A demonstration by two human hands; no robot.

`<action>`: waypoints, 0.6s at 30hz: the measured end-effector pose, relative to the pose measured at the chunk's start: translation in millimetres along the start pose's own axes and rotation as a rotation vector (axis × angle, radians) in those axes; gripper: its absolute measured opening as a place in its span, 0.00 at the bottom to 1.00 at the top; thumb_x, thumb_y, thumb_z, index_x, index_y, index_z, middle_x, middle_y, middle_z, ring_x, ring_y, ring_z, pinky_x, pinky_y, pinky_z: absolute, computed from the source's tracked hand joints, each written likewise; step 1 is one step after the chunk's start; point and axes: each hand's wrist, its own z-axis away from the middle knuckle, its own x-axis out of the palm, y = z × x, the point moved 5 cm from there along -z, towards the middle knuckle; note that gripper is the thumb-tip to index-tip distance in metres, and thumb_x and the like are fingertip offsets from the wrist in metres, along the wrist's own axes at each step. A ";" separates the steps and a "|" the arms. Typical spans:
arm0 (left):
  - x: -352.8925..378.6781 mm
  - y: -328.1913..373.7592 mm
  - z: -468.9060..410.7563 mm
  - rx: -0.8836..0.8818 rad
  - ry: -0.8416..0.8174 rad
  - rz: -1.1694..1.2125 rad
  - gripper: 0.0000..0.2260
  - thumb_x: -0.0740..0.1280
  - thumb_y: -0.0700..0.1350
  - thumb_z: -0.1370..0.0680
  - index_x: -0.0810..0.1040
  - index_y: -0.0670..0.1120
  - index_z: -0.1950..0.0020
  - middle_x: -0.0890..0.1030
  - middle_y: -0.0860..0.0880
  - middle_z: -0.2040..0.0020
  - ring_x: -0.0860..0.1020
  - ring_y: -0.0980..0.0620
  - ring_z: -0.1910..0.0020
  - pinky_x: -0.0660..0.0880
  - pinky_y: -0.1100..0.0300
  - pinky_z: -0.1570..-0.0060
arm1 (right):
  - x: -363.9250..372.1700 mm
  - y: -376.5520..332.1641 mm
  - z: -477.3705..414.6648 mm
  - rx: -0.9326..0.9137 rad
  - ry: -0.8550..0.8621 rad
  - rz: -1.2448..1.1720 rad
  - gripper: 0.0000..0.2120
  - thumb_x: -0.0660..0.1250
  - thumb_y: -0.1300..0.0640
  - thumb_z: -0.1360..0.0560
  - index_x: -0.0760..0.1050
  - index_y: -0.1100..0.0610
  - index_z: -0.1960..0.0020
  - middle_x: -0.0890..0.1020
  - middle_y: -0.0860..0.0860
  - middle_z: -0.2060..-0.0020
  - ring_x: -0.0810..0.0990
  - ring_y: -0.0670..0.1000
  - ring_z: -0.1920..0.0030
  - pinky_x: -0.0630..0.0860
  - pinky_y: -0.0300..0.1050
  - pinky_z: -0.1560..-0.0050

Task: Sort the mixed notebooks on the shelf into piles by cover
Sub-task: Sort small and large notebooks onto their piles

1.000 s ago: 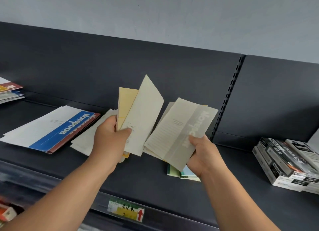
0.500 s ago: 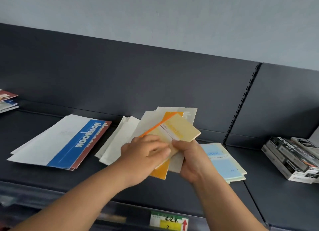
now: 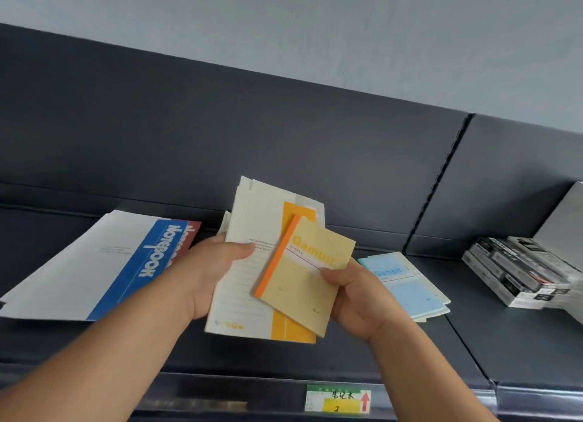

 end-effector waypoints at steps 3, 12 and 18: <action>-16.2 4.8 -10.0 0.035 0.089 -0.072 0.05 0.64 0.41 0.19 0.78 0.50 0.49 0.84 0.44 0.55 0.82 0.43 0.56 0.76 0.50 0.63 | -21.1 1.8 -11.0 0.023 0.148 -0.096 0.16 0.58 0.69 0.21 0.75 0.58 0.37 0.85 0.56 0.47 0.83 0.57 0.50 0.78 0.56 0.52; -43.1 10.9 -78.3 0.212 0.460 -0.873 0.10 0.68 0.45 0.24 0.72 0.46 0.45 0.78 0.47 0.51 0.77 0.46 0.55 0.73 0.55 0.63 | -76.4 -15.8 -18.3 -0.049 0.405 0.046 0.16 0.59 0.70 0.21 0.74 0.60 0.36 0.84 0.57 0.48 0.83 0.58 0.51 0.79 0.55 0.54; -18.4 5.6 -88.6 0.253 0.563 -1.526 0.28 0.64 0.48 0.22 0.58 0.52 0.24 0.62 0.44 0.26 0.59 0.41 0.28 0.64 0.44 0.35 | -99.8 -32.7 -11.5 -0.113 0.412 0.270 0.15 0.58 0.70 0.21 0.74 0.55 0.40 0.83 0.55 0.49 0.82 0.59 0.51 0.80 0.65 0.50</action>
